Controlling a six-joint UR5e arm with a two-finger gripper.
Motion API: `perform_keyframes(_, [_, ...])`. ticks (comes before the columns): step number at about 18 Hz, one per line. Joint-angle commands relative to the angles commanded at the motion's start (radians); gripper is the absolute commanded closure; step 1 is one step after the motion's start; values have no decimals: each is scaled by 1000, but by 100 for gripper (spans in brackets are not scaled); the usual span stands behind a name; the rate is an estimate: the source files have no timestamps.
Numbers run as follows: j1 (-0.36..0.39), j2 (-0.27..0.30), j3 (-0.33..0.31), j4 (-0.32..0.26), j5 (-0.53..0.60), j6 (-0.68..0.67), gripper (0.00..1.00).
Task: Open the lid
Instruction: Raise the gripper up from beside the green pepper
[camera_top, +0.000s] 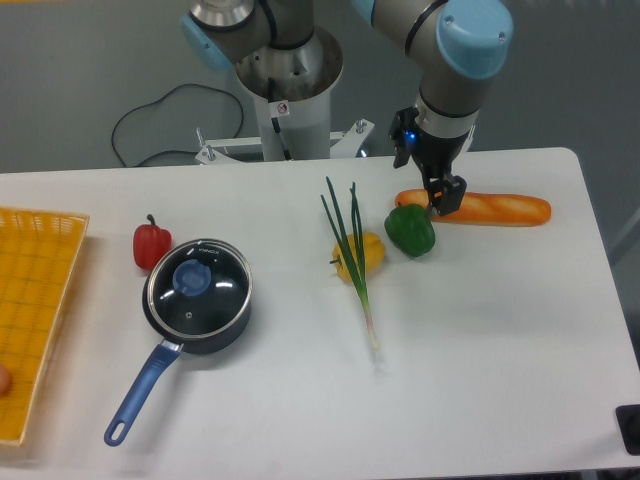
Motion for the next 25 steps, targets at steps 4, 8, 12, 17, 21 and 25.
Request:
perform_keyframes(4, [-2,0,2,2,3,0,0])
perform_keyframes(8, [-5,2,0,0,6,2,0])
perform_keyframes(12, [-9,5,-20,0,6,0,0])
perform_keyframes(17, [-9,8,-32,0,3,-81,0])
perform_keyframes(21, [-51,0,-44,-3,8,-182,0])
perform_keyframes(25, [-68,-3,-51,-6,5,-242,0])
